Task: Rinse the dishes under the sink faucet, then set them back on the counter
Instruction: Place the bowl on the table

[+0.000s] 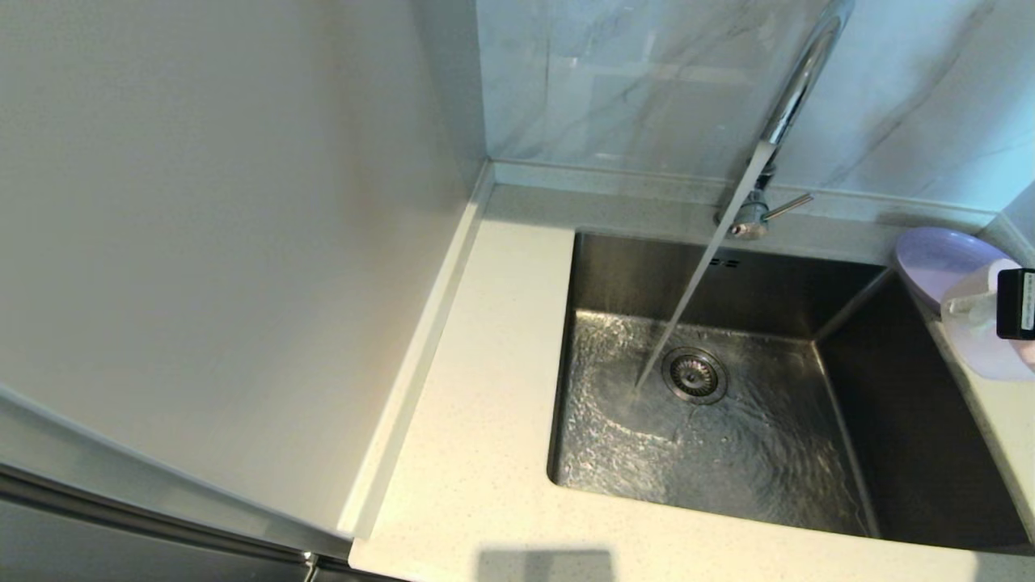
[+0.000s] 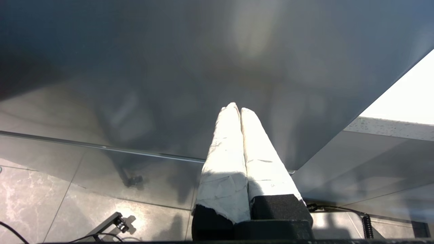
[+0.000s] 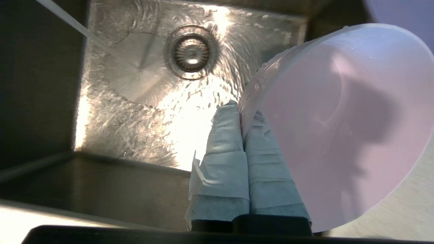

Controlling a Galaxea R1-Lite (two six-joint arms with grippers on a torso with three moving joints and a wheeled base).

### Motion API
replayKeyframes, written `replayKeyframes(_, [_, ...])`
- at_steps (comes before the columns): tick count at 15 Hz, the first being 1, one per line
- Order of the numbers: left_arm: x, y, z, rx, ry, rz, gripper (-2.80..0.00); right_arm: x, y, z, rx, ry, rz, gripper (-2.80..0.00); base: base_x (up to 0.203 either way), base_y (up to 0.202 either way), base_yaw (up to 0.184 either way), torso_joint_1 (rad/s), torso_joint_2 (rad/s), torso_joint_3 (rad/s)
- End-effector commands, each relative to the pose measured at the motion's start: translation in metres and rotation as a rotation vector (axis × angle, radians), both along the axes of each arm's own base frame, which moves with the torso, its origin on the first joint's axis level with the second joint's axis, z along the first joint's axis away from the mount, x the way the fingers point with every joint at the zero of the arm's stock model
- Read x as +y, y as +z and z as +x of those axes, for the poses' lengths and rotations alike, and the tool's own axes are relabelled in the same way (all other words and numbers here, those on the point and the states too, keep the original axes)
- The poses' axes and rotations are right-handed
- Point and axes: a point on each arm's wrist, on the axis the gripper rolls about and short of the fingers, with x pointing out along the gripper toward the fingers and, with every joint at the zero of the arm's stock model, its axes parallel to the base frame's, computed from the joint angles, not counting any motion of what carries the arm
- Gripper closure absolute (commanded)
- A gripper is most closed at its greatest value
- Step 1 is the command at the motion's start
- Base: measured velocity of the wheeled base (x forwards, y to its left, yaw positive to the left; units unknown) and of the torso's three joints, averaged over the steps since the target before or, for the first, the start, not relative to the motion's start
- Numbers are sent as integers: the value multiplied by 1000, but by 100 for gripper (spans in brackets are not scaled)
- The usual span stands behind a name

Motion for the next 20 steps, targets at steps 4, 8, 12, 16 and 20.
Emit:
replayKeyframes(4, [0, 0, 0, 0, 0, 0, 0, 8, -11, -16, 104, -164, -321, 0, 0, 0, 0, 0, 0, 0])
replayKeyframes(8, [0, 0, 0, 0, 0, 0, 0, 3, -43, -6, 287, -249, -437, 0, 0, 0, 0, 0, 0, 0])
replayKeyframes(12, [0, 0, 0, 0, 0, 0, 0, -17, -61, 21, 348, -310, -430, 0, 0, 0, 0, 0, 0, 0])
replayKeyframes(16, [0, 0, 0, 0, 0, 0, 0, -43, -69, 53, 365, -380, -421, 0, 0, 0, 0, 0, 0, 0])
replayKeyframes(20, [0, 0, 0, 0, 0, 0, 0, -72, -79, 77, 354, -435, -437, 0, 0, 0, 0, 0, 0, 0])
